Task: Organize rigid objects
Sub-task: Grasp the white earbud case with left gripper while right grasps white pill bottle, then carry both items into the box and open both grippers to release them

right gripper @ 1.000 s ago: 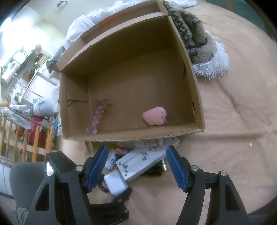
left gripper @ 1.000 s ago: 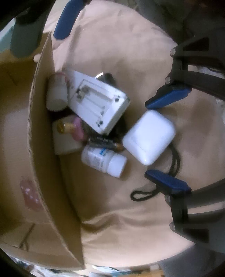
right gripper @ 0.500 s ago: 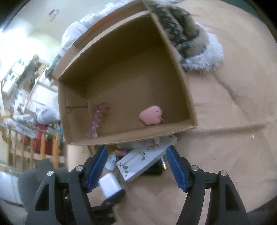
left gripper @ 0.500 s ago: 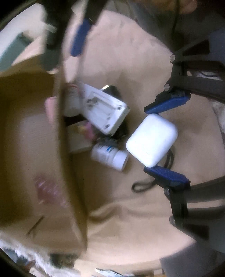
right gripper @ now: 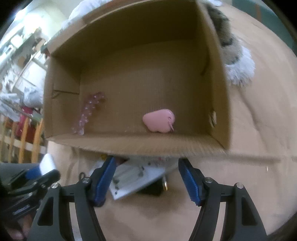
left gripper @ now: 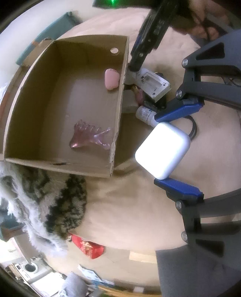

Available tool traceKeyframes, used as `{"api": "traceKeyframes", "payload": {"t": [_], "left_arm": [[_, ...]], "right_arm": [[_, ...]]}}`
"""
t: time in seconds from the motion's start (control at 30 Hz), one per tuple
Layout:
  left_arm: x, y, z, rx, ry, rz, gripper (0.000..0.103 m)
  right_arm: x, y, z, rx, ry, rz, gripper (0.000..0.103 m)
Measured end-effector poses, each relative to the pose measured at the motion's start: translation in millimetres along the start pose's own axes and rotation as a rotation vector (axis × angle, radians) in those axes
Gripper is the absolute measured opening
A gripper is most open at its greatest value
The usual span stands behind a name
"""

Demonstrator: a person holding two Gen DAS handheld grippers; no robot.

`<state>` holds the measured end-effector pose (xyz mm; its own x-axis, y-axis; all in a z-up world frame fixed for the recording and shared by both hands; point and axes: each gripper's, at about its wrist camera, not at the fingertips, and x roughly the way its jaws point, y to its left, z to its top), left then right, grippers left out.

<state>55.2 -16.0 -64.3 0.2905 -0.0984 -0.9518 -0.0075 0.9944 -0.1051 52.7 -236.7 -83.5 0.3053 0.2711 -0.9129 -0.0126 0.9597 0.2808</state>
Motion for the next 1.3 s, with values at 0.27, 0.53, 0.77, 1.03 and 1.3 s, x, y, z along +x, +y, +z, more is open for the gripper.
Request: {"api": "traceKeyframes", "payload": {"t": [0.27, 0.53, 0.77, 1.03, 1.3], "left_arm": [[11, -8, 1, 0.002, -0.001, 0.031, 0.057], [16, -14, 2, 0.013, -0.003, 0.039, 0.057], [12, -14, 1, 0.030, -0.027, 0.062, 0.057], [-5, -10, 1, 0.026, -0.072, 0.072, 0.057], [-40, -15, 17, 0.037, -0.149, 0.051, 0.057]], "right_arm": [[28, 6, 10, -0.038, 0.016, -0.034, 0.062], [30, 9, 5, -0.062, 0.018, -0.052, 0.052], [11, 9, -6, -0.039, 0.006, -0.024, 0.050], [-26, 10, -25, -0.028, -0.018, 0.026, 0.050], [-77, 15, -26, -0.049, -0.119, 0.096, 0.050]]}}
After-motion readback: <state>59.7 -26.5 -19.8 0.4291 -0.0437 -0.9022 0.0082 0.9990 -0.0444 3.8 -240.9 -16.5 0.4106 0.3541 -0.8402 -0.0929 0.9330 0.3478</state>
